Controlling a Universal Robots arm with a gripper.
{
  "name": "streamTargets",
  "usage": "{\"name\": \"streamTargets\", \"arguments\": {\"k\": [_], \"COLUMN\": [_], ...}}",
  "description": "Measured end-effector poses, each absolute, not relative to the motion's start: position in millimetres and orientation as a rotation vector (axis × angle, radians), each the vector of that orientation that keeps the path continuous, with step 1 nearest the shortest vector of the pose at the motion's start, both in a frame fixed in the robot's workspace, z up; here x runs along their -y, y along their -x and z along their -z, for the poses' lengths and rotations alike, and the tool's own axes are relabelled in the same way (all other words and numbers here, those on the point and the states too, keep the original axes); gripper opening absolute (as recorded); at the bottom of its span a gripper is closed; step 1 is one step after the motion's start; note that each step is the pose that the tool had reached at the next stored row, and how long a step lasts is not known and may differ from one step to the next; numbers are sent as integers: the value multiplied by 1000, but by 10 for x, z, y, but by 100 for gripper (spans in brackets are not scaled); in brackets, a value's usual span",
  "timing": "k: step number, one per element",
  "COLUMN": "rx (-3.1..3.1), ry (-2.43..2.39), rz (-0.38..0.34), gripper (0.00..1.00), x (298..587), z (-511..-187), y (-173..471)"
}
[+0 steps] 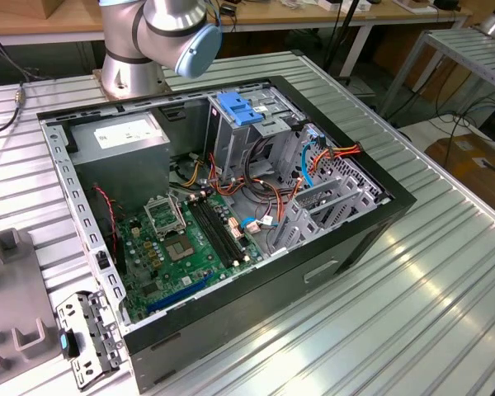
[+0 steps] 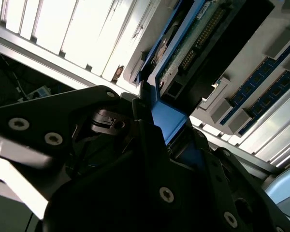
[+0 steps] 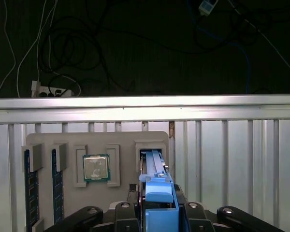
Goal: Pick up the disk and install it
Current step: 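Pick up the disk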
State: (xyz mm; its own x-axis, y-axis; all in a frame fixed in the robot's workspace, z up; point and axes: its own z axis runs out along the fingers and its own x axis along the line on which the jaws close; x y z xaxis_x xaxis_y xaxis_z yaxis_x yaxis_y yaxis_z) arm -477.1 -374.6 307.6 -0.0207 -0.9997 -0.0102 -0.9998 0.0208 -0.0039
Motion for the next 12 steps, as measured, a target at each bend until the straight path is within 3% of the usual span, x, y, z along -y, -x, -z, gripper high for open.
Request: {"name": "streamTargets", "arguments": {"k": [12], "rx": [-2237], "ry": [2191], "rz": [-7], "gripper": [37], "x": [3747], "z": [-3132], "y": [4771]}}
